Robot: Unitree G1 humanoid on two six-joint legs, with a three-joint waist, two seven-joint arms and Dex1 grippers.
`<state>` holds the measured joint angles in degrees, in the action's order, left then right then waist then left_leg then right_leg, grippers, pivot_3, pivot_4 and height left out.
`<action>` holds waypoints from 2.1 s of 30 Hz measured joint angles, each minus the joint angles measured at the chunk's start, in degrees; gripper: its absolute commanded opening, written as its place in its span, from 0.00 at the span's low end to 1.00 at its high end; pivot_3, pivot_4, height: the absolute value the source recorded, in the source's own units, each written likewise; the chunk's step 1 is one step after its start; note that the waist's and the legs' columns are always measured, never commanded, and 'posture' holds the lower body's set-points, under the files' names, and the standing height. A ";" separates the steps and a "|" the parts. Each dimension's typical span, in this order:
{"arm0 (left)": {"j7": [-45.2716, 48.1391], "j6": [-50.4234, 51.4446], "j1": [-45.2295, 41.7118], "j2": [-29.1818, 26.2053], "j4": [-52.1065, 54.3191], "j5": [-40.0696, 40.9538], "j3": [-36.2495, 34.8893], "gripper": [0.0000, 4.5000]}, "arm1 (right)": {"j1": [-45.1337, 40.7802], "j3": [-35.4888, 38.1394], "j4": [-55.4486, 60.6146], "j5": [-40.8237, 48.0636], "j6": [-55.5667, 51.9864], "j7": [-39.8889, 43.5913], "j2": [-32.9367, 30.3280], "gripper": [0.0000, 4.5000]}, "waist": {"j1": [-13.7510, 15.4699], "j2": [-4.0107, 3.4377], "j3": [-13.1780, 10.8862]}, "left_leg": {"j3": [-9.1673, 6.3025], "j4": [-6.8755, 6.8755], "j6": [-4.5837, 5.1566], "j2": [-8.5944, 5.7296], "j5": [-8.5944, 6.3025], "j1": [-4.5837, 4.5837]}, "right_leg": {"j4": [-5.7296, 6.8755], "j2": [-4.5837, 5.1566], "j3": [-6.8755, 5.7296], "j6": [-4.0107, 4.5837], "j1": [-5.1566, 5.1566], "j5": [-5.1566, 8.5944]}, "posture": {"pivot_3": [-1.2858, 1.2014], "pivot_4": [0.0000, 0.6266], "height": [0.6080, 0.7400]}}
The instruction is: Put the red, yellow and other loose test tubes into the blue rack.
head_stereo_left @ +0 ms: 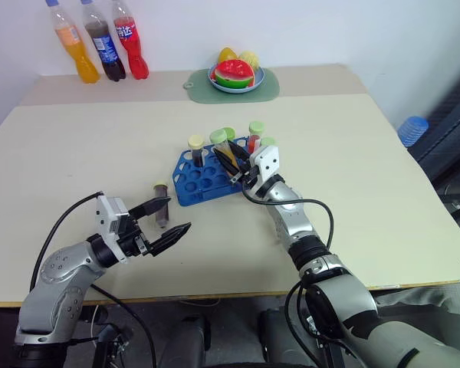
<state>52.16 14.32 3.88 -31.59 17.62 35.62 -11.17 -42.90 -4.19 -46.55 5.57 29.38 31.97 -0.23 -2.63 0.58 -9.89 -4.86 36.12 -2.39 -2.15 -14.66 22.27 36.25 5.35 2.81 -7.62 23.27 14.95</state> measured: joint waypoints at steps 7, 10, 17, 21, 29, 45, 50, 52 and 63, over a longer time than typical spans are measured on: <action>-0.55 0.20 -0.12 0.78 -0.03 0.13 -0.15 0.98 | 0.92 1.24 -0.59 1.29 -0.72 1.50 0.30 0.57 | 0.08 0.01 0.01 | -0.01 0.01 0.00 0.00 0.00 0.00 | 0.00 0.00 0.00 0.00 -0.03 0.00 | 0.52 0.24 1.00; -2.00 1.14 -0.34 1.54 -0.03 1.27 -0.68 0.98 | 4.18 1.04 -1.52 0.72 -1.22 1.48 0.16 0.89 | 0.05 -0.04 -0.02 | 0.00 -0.03 0.00 0.00 0.00 0.04 | -0.01 0.01 0.02 0.00 0.06 0.00 | 0.52 0.24 1.00; -14.30 8.35 -3.58 3.74 1.39 6.39 -5.63 0.98 | 10.36 -0.25 9.74 -0.52 -1.35 3.86 -5.43 0.89 | 0.30 -0.02 -0.02 | -0.04 0.01 0.01 -0.01 0.00 0.08 | -0.02 0.03 0.01 0.00 0.05 0.00 | 0.52 0.24 1.00; -21.03 13.10 -3.97 3.73 3.75 9.19 -8.19 0.98 | 16.41 0.06 19.44 1.02 -6.37 6.86 -10.91 0.89 | 0.26 -0.01 -0.02 | -0.03 0.01 0.01 -0.02 0.00 0.08 | -0.01 0.04 0.01 0.00 0.05 0.00 | 0.52 0.24 1.00; -22.07 16.25 -4.89 3.77 4.47 13.78 -9.72 0.98 | 18.00 -0.11 30.77 5.13 -18.97 9.82 -14.02 0.89 | 0.09 -0.01 -0.02 | 0.00 0.00 0.00 0.04 0.00 0.05 | -0.01 -0.05 0.03 0.00 0.06 0.00 | 0.52 0.24 1.00; -21.10 14.69 -2.84 5.73 4.78 13.20 -8.77 0.98 | 6.47 -3.61 26.79 3.10 -31.85 7.66 -11.20 0.70 | 0.16 -0.01 -0.02 | 0.01 -0.01 0.00 0.00 0.00 0.09 | -0.05 -0.01 0.02 0.00 0.08 0.00 | 0.52 0.24 1.00; -21.21 13.94 -2.31 5.75 5.04 13.11 -8.81 0.98 | 4.50 -3.85 24.02 1.99 -31.03 7.61 -11.03 0.27 | 0.26 -0.01 -0.02 | 0.01 0.01 0.00 0.00 0.00 0.10 | -0.06 0.00 0.02 0.00 0.06 0.00 | 0.52 0.24 1.00; -21.22 13.89 -2.06 5.75 5.07 13.11 -8.82 0.98 | 4.43 -3.88 23.48 1.55 -29.99 7.61 -11.03 0.27 | 0.23 -0.01 -0.02 | 0.02 0.00 0.00 -0.01 0.00 0.10 | -0.06 0.00 0.02 0.00 0.06 0.00 | 0.52 0.24 1.00; -21.27 13.58 -1.72 5.75 5.14 13.09 -8.83 0.98 | 6.60 -3.34 22.60 1.37 -24.93 6.08 -10.08 0.27 | 0.28 0.00 -0.02 | 0.01 0.01 0.00 -0.01 0.00 0.10 | -0.06 0.00 0.02 0.00 0.05 0.00 | 0.52 0.24 1.00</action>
<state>30.90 27.90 2.16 -25.85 22.75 48.72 -19.99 -36.30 -7.53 -23.96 6.94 4.45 38.05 -10.31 -2.35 0.58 -9.91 -4.85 36.12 -2.39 -2.16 -14.66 22.37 36.19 5.35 2.83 -7.62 23.32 14.95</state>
